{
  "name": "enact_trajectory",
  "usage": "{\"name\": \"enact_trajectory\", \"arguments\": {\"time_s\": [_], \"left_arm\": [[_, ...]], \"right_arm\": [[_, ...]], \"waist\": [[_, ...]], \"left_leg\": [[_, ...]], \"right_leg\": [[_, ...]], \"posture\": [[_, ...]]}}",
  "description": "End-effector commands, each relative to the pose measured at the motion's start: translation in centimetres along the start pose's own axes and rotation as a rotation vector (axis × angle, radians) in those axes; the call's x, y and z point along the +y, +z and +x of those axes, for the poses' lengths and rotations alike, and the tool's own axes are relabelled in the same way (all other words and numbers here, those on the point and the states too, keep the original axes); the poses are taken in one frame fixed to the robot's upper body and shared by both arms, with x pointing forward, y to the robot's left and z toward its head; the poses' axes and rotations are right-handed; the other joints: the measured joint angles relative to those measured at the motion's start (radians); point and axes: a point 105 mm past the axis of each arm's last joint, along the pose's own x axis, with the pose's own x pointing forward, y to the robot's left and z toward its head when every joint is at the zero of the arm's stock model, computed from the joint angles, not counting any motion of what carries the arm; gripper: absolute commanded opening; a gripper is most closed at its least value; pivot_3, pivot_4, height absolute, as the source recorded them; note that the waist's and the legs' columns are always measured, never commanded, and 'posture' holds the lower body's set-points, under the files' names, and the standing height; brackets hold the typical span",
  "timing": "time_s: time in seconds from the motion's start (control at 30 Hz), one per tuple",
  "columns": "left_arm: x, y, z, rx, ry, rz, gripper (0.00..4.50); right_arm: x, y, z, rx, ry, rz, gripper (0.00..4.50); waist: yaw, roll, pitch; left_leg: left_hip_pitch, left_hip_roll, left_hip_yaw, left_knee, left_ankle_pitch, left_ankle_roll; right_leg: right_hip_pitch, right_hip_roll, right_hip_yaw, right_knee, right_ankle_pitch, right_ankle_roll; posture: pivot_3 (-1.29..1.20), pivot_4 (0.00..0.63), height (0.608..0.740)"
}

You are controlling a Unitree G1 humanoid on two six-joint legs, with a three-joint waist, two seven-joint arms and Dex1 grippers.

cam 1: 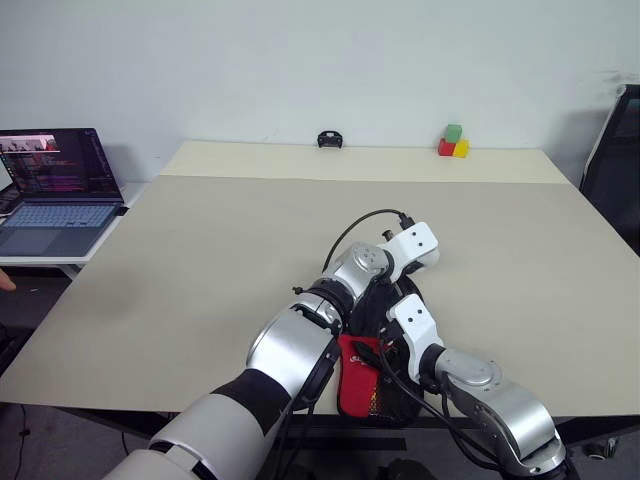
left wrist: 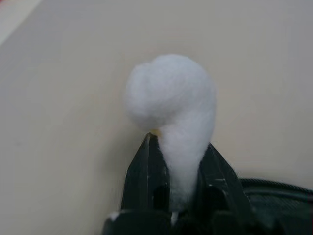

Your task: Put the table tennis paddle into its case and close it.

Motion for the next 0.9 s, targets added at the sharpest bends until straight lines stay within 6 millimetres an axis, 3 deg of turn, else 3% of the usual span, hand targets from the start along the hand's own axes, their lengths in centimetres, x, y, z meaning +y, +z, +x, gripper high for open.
{"name": "enact_trajectory", "arguments": {"time_s": [0.03, 0.2, 0.53, 0.73, 0.9], "left_arm": [[-0.5, 1.2, 0.2, -0.036, -0.021, 0.035, 1.83], [0.2, 1.0, -0.3, -0.029, -0.032, 0.052, 3.6], [3.3, 1.7, -2.4, -0.105, -0.003, 0.025, 3.6], [5.6, 0.9, -4.1, -0.133, 0.052, 0.003, 3.6], [8.7, -2.9, -8.1, -0.151, 0.097, -0.076, 3.6]], "right_arm": [[1.6, -5.2, 0.6, 0.222, 0.072, 0.087, 4.5], [1.3, -5.2, 0.8, 0.221, 0.075, 0.079, 4.5], [-0.5, -4.8, 1.6, 0.217, 0.069, 0.048, 4.5], [-1.7, -4.9, 2.0, 0.216, 0.062, 0.04, 4.5], [-3.5, -4.5, 2.1, 0.202, 0.034, 0.024, 4.5]], "waist": [[0.0, 0.0, 0.0], [-0.003, 0.0, 0.0], [-0.008, 0.0, -0.002], [-0.007, 0.0, -0.002], [-0.013, 0.0, -0.002]], "left_leg": [[0.0, 0.0, 0.0, 0.0, 0.0, 0.0], [0.0, 0.0, 0.0, 0.0, 0.0, 0.0], [0.005, 0.004, 0.0, 0.001, 0.0, 0.0], [0.01, 0.004, 0.0, 0.001, 0.001, 0.0], [0.011, 0.004, 0.001, 0.001, 0.0, 0.0]], "right_leg": [[0.0, 0.0, 0.0, 0.0, 0.0, 0.0], [0.0, 0.0, 0.0, 0.001, 0.0, 0.0], [0.002, 0.004, 0.002, 0.004, -0.002, 0.004], [0.006, 0.005, 0.002, 0.004, -0.002, 0.004], [0.007, 0.004, 0.003, 0.004, -0.002, 0.003]], "posture": [[0.0, 0.15, 0.74], [0.0, 0.15, 0.74], [0.0, 0.15, 0.74], [0.0, 0.15, 0.74], [0.0, 0.15, 0.74]]}}
